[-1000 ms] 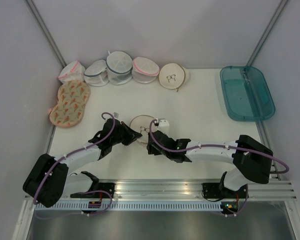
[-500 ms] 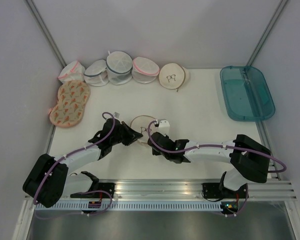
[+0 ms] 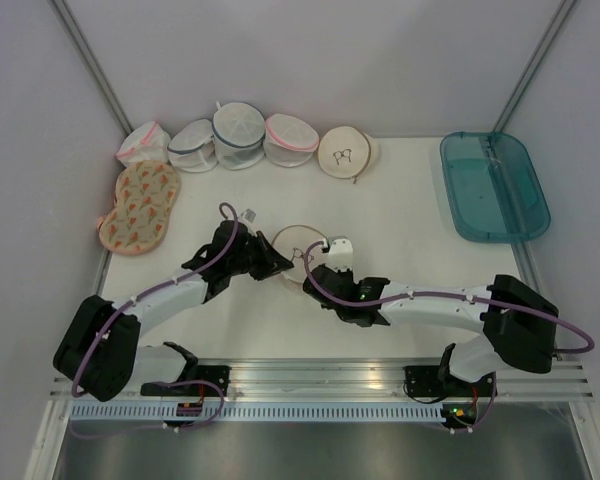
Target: Unzip the laundry bag and remove the bra
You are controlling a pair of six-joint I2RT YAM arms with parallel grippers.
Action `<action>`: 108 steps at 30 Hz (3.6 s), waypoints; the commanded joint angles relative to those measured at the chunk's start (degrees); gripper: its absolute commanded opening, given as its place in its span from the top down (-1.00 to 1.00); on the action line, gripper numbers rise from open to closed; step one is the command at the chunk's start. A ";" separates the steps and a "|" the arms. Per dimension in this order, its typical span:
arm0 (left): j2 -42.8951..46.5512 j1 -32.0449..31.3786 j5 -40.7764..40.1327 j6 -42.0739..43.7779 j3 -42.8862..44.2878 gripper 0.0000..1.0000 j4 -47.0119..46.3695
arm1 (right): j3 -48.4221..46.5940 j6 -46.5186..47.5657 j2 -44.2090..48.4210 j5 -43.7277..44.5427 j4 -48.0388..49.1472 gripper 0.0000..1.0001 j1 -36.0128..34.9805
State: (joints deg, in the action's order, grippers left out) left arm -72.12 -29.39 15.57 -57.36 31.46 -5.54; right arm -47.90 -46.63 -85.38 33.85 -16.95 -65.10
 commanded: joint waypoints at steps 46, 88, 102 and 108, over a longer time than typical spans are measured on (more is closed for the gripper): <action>15.78 -2.08 0.59 -4.07 -0.43 -0.69 13.64 | 7.21 2.86 3.56 -32.78 23.88 0.99 0.24; -7.33 1.70 4.18 12.79 10.45 0.96 5.19 | -0.17 6.91 2.16 -9.34 -12.49 0.99 1.20; -23.68 1.79 13.79 28.37 27.52 0.04 10.99 | -3.51 8.22 -0.31 -0.89 -12.41 0.99 3.93; -8.43 1.79 -4.89 18.53 15.23 -0.28 12.48 | -3.17 8.75 0.04 -4.04 -9.34 0.99 4.02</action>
State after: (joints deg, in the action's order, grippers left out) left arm -90.91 -27.81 22.57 -33.74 52.60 5.50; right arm -49.32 -38.89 -85.89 30.28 -27.77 -61.21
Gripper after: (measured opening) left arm 0.623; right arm 0.020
